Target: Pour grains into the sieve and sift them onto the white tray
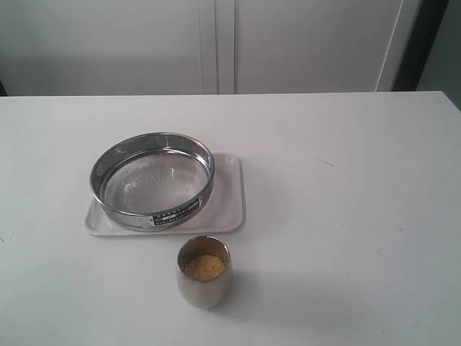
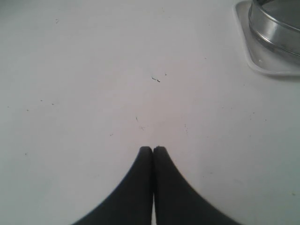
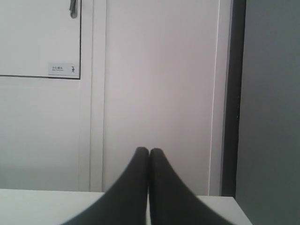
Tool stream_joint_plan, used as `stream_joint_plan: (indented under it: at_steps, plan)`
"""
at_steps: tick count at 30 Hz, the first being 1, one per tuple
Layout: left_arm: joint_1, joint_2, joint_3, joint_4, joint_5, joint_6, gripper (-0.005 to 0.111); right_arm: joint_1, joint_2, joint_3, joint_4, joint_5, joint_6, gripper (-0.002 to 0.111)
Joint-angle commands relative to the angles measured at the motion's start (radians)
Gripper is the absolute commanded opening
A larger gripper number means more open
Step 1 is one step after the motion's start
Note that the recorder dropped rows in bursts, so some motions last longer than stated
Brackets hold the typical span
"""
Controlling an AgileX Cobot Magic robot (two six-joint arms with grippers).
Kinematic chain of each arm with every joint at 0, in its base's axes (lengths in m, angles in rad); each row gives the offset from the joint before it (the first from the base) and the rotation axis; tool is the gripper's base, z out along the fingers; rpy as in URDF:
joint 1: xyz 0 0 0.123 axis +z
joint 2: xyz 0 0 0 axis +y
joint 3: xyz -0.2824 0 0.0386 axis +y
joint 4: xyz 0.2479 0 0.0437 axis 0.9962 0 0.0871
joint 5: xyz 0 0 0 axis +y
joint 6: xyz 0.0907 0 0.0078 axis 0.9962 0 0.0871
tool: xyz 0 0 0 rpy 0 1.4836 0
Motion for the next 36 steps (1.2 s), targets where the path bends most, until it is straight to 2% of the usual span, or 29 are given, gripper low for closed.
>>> stream_joint_plan:
  at_steps: [1, 9, 13, 36]
  plan:
    - [0.000, -0.003, 0.010, -0.004, 0.009, -0.009, 0.000, -0.001, 0.080, -0.057, 0.002, 0.025, 0.026, 0.000]
    - [0.000, -0.003, 0.010, -0.004, 0.009, -0.009, 0.000, -0.001, 0.305, -0.176, 0.002, 0.022, 0.030, 0.000]
    - [0.000, -0.003, 0.010, -0.004, 0.009, -0.009, 0.000, -0.001, 0.406, -0.204, 0.002, -0.045, 0.030, 0.000]
    - [0.000, -0.003, 0.010, -0.004, 0.009, -0.009, 0.000, -0.001, 0.416, -0.204, 0.003, -0.054, 0.039, 0.000]
